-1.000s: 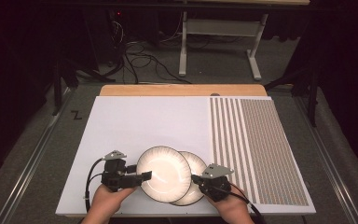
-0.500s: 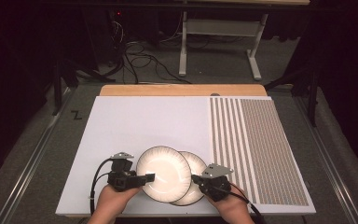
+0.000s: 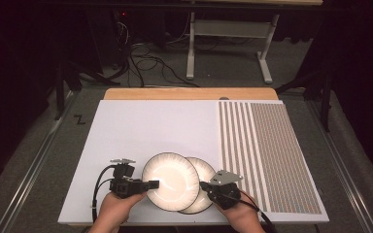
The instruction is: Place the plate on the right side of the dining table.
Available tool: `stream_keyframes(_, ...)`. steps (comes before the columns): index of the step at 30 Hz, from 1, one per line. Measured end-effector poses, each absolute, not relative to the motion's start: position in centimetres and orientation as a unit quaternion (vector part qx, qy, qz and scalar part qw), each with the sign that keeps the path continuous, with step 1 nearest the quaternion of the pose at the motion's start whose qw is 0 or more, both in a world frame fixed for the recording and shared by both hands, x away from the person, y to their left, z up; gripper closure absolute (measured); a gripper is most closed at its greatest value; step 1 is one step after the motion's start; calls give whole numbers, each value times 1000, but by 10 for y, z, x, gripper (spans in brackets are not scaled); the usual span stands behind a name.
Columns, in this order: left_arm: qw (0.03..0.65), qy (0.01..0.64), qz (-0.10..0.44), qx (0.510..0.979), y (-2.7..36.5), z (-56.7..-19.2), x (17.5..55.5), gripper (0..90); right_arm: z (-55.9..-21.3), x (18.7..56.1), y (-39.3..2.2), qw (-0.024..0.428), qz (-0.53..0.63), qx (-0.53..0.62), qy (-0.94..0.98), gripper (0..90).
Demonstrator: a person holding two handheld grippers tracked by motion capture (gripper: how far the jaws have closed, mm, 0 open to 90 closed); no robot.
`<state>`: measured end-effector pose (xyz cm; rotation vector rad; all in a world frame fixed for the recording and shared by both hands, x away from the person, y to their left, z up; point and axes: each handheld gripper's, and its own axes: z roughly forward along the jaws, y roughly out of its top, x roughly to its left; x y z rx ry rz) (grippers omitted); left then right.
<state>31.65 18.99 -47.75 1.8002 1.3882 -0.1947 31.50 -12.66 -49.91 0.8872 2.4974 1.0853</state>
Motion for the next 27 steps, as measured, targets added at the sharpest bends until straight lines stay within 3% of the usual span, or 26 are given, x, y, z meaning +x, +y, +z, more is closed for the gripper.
stream_keyframes(15, 437, 543, -44, 715, 188, -471, 316, 694, -497, 314, -129, 144, 379, 309, 860, 900)
stream_keyframes(27, 469, 503, 15, 726, 177, -462, 312, 763, -488, 315, -140, 153, 395, 316, 849, 900)
